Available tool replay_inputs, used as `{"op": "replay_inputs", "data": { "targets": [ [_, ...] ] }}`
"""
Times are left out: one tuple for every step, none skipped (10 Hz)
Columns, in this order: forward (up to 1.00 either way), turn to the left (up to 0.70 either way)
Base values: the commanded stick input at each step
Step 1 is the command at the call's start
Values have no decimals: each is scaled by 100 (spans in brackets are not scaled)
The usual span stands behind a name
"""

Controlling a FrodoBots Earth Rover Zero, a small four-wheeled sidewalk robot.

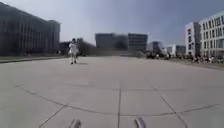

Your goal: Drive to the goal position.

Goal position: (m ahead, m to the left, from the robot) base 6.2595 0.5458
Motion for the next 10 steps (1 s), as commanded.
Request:
{"op": "replay_inputs", "data": {
  "targets": [
    [70,-14],
    [70,-34],
    [70,-34],
    [70,-34],
    [70,-34],
    [70,-34],
    [70,-29],
    [70,1],
    [70,1],
    [70,1]
  ]
}}
